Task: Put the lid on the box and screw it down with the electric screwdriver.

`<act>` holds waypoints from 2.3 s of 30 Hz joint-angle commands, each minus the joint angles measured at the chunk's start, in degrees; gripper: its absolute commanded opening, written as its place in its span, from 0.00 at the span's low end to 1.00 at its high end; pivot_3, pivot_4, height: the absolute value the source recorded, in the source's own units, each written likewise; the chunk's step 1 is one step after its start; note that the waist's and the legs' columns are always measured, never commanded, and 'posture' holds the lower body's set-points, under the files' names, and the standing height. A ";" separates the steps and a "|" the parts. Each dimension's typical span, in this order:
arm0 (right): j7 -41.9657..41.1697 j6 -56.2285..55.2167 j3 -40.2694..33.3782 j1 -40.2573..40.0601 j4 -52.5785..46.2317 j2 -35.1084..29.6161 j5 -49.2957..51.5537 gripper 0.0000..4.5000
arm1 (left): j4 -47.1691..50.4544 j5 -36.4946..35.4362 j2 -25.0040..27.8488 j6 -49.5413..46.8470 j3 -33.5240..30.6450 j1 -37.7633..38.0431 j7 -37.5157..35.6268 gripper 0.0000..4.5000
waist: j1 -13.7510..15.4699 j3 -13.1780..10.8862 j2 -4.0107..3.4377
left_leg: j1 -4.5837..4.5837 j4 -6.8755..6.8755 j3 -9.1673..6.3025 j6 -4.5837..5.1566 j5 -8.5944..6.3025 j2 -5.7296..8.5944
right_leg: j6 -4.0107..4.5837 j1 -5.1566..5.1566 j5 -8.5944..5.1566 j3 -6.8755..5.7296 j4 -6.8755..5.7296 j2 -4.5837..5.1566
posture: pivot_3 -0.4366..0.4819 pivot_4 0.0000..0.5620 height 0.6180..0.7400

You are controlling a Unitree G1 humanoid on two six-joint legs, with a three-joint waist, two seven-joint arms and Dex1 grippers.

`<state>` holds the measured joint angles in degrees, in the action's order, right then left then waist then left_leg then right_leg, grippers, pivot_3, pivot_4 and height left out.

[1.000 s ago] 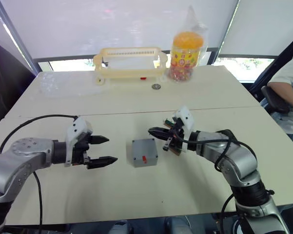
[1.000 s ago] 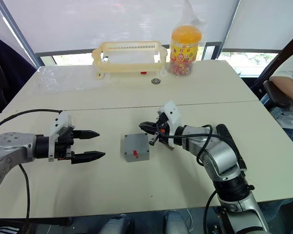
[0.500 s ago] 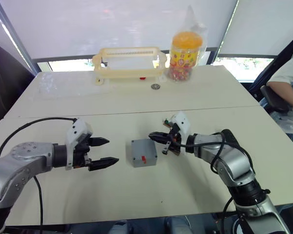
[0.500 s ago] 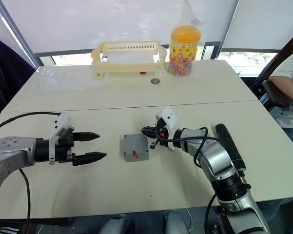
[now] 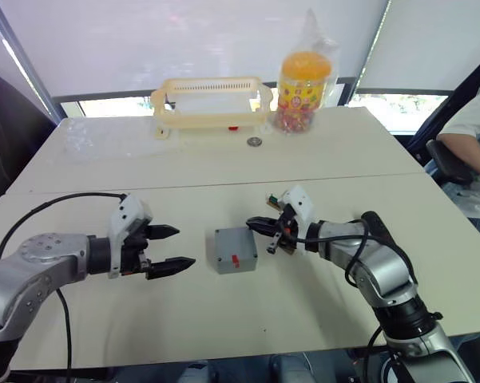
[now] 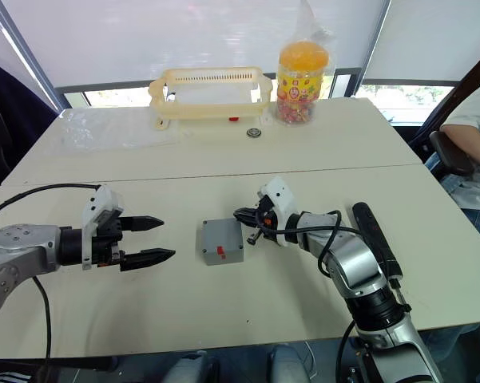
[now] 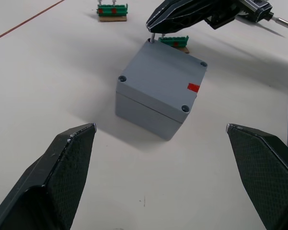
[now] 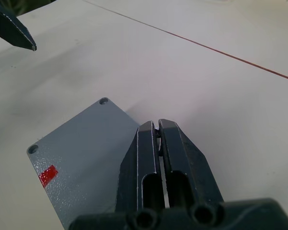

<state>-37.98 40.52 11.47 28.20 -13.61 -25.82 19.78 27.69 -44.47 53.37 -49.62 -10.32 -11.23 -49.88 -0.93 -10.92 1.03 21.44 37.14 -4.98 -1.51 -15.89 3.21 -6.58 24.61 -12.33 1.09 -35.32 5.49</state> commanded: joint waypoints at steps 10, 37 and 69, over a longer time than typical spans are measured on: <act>-0.26 -1.15 -1.02 -0.62 -0.80 0.13 -0.51 0.01 | 1.31 0.10 -0.37 0.76 -0.12 -0.24 0.25 1.00 | 0.02 0.00 0.00 | 0.00 0.00 0.00 0.00 0.00 0.00 | 0.00 0.00 0.00 0.00 0.00 0.00 | 0.48 0.27 1.00; 0.27 13.21 -20.91 0.64 -11.41 -5.84 15.45 0.89 | -1.41 -3.42 -3.25 -0.18 1.04 -6.51 -1.96 1.00 | 0.37 -0.02 -0.03 | 0.02 0.02 -0.01 0.00 0.00 0.01 | 0.00 -0.02 0.00 0.00 0.01 0.01 | 0.48 0.27 1.00; -5.56 46.19 -17.33 -7.91 11.33 -48.62 19.22 0.98 | 4.59 5.94 -8.22 5.25 19.88 -14.90 -7.63 1.00 | 0.21 -0.09 -0.13 | 0.06 0.19 0.38 0.27 -0.15 0.00 | -0.02 -0.11 -0.03 0.12 0.19 0.01 | 0.48 0.27 1.00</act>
<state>-44.05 87.79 -6.59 19.19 -3.62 -74.94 40.47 30.53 -38.72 44.72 -44.56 11.48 -26.44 -58.18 -0.72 -11.02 0.90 21.49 37.34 -4.60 -1.25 -16.04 3.20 -6.60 24.50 -12.36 1.20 -35.14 5.49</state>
